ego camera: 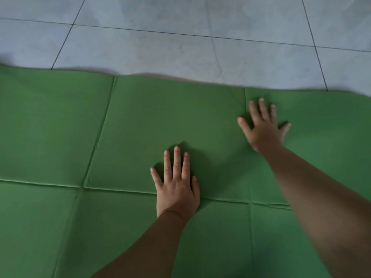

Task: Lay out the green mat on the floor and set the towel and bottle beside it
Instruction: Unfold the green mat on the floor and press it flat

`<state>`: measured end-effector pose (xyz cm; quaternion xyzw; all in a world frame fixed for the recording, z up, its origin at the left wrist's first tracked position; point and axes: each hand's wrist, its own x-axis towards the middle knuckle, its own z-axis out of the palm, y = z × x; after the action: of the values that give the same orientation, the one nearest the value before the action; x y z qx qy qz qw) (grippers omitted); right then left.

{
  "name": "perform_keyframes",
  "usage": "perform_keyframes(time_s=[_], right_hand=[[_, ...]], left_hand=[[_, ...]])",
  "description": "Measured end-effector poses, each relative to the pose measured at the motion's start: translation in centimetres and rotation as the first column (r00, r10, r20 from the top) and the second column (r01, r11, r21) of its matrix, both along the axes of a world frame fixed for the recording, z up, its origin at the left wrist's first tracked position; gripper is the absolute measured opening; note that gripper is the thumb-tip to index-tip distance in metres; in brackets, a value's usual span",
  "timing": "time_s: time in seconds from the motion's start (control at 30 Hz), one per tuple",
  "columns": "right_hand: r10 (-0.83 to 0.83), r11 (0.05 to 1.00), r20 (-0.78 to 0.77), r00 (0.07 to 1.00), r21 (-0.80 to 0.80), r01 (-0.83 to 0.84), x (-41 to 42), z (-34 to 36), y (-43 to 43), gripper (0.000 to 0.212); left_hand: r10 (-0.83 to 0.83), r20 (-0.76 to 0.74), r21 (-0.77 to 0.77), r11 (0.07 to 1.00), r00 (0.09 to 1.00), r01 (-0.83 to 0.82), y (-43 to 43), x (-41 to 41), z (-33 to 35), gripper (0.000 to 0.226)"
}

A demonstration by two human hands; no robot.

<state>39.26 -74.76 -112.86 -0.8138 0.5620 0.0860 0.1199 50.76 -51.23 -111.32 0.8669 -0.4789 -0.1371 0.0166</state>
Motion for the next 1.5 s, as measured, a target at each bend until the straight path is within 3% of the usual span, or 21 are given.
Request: perform_keyframes(time_s=[0.13, 0.23, 0.27, 0.33, 0.4, 0.47, 0.57, 0.67, 0.77, 0.87, 1.03, 1.2, 1.37, 1.5], right_hand=[[-0.165, 0.976, -0.145, 0.976, 0.116, 0.182, -3.8, 1.8, -0.7, 0.064], [-0.199, 0.978, -0.229, 0.953, 0.013, 0.208, -2.0, 3.4, 1.9, 0.067], [-0.137, 0.990, -0.176, 0.975, -0.038, 0.133, -0.8, 3.7, 3.8, 0.066], [0.059, 0.995, 0.074, 0.996, -0.090, -0.052, 2.0, 3.6, 9.1, 0.061], [0.186, 0.982, 0.274, 0.944, -0.032, -0.184, 4.1, 3.0, 15.2, 0.056], [0.167, 0.975, 0.335, 0.927, 0.087, -0.206, 4.2, 1.9, 19.2, 0.052], [0.227, 0.973, 0.184, 0.956, -0.008, -0.229, 0.1, 0.6, 20.2, 0.053], [0.246, 0.969, 0.021, 0.969, 0.029, -0.246, -4.3, 0.6, 19.2, 0.062], [0.081, 0.994, -0.061, 0.995, 0.084, -0.076, -8.4, 0.9, 19.0, 0.063], [-0.088, 0.981, -0.143, 0.986, 0.160, 0.111, -12.2, 1.9, 19.4, 0.064], [-0.191, 0.929, -0.162, 0.968, 0.287, 0.232, -13.4, 4.9, 20.4, 0.064], [-0.255, 0.943, -0.115, 0.960, 0.188, 0.273, -15.9, 7.0, 21.3, 0.062], [-0.278, 0.942, -0.125, 0.952, 0.156, 0.296, -20.5, 7.5, 19.7, 0.063], [-0.231, 0.957, -0.184, 0.956, 0.134, 0.257, -24.3, 6.1, 17.1, 0.064]], left_hand=[[0.014, -0.046, 0.006, 1.000, 0.999, -0.014, 0.2, 0.0, -1.1, 0.065], [0.017, -0.017, 0.020, 1.000, 1.000, -0.017, 0.2, 0.1, -1.7, 0.063], [0.019, -0.022, 0.022, 1.000, 1.000, -0.019, 0.2, 0.1, -1.8, 0.063], [0.015, -0.026, 0.012, 1.000, 1.000, -0.015, 0.2, 0.0, -1.7, 0.063], [-0.003, -0.046, 0.010, 1.000, 0.999, 0.003, 0.3, 0.1, -1.6, 0.062], [-0.021, -0.054, 0.019, 1.000, 0.998, 0.022, 0.4, 0.5, -1.6, 0.060], [-0.059, -0.099, 0.020, 0.998, 0.993, 0.061, 0.3, 1.0, -1.4, 0.063], [-0.224, -0.082, 0.063, 0.971, 0.971, 0.229, 1.3, 2.0, -1.2, 0.068], [-0.382, -0.074, 0.131, 0.912, 0.921, 0.389, 4.2, 3.0, -1.1, 0.077], [-0.413, -0.089, 0.220, 0.880, 0.907, 0.422, 7.3, 2.6, -0.9, 0.085], [-0.358, -0.111, 0.268, 0.887, 0.927, 0.375, 7.2, 1.4, 1.4, 0.087], [-0.162, -0.213, 0.252, 0.944, 0.964, 0.214, 6.6, -1.9, 3.4, 0.071], [-0.407, -0.242, 0.189, 0.871, 0.881, 0.454, 4.8, -9.3, 3.3, 0.073], [-0.596, -0.140, 0.107, 0.784, 0.790, 0.611, -1.1, -14.9, 3.6, 0.068]])
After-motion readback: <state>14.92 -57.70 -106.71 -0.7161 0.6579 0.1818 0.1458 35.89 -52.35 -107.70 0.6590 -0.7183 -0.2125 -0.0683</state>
